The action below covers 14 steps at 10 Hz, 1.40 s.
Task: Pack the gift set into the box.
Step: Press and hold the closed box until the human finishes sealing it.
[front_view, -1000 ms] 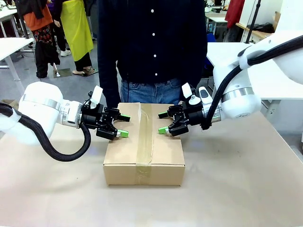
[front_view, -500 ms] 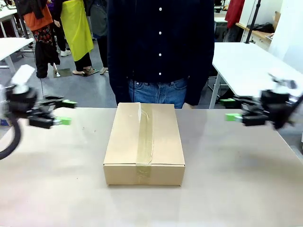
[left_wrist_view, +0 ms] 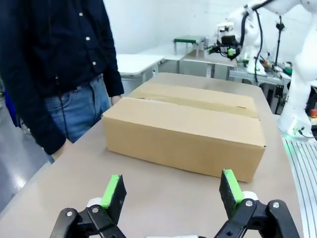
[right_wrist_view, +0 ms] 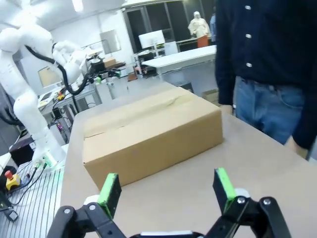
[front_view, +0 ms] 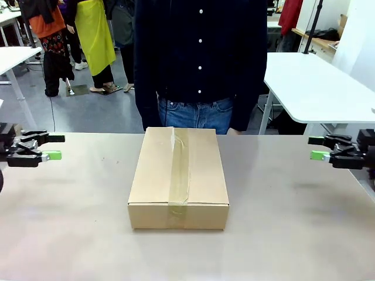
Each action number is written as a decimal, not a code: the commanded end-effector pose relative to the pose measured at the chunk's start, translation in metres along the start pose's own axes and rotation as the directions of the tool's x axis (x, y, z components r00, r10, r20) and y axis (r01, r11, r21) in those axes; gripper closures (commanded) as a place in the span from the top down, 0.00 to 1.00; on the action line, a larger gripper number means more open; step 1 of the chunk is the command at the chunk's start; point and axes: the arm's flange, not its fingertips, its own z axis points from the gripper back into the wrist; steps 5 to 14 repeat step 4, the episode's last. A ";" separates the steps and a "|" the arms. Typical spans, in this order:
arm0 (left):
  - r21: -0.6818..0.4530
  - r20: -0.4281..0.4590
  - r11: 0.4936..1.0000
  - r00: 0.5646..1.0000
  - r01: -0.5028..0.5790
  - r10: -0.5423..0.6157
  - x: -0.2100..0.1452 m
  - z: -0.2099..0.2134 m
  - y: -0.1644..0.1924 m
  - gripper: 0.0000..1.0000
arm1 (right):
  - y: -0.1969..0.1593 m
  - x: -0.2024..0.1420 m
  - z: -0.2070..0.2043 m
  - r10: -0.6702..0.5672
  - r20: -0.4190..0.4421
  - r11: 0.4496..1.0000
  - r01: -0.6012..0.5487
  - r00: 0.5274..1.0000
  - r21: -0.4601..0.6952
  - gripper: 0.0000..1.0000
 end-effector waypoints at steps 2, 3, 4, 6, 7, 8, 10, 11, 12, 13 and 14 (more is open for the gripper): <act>-0.019 -0.036 1.000 0.999 0.017 -0.018 0.011 -0.004 -0.005 1.00 | 0.006 0.013 -0.009 0.010 -0.021 1.000 -0.009 1.000 0.018 1.00; -0.019 -0.036 1.000 0.999 0.017 -0.018 0.011 -0.004 -0.005 1.00 | 0.006 0.013 -0.009 0.010 -0.021 1.000 -0.009 1.000 0.018 1.00; -0.019 -0.036 1.000 0.999 0.017 -0.018 0.011 -0.004 -0.005 1.00 | 0.006 0.013 -0.009 0.010 -0.021 1.000 -0.009 1.000 0.018 1.00; -0.019 -0.036 1.000 0.999 0.017 -0.018 0.011 -0.004 -0.005 1.00 | 0.006 0.013 -0.009 0.010 -0.021 1.000 -0.009 1.000 0.018 1.00; -0.019 -0.036 1.000 0.999 0.017 -0.018 0.011 -0.004 -0.005 1.00 | 0.006 0.013 -0.009 0.010 -0.021 1.000 -0.009 1.000 0.018 1.00; -0.019 -0.036 1.000 0.999 0.017 -0.018 0.011 -0.004 -0.005 1.00 | 0.006 0.013 -0.009 0.010 -0.021 1.000 -0.009 1.000 0.018 1.00; -0.019 -0.036 1.000 0.999 0.017 -0.018 0.011 -0.004 -0.005 1.00 | 0.006 0.013 -0.009 0.010 -0.021 1.000 -0.009 1.000 0.018 1.00; -0.019 -0.036 1.000 0.999 0.017 -0.018 0.011 -0.004 -0.005 1.00 | 0.006 0.013 -0.009 0.010 -0.021 1.000 -0.009 1.000 0.018 1.00; -0.019 -0.036 1.000 0.999 0.017 -0.018 0.011 -0.004 -0.005 1.00 | 0.006 0.013 -0.009 0.010 -0.021 1.000 -0.009 1.000 0.018 1.00; -0.019 -0.036 1.000 0.999 0.017 -0.018 0.011 -0.004 -0.005 1.00 | 0.006 0.013 -0.009 0.010 -0.021 1.000 -0.009 1.000 0.018 1.00; -0.019 -0.036 1.000 0.999 0.017 -0.018 0.011 -0.004 -0.005 1.00 | 0.006 0.013 -0.009 0.010 -0.021 1.000 -0.009 1.000 0.018 1.00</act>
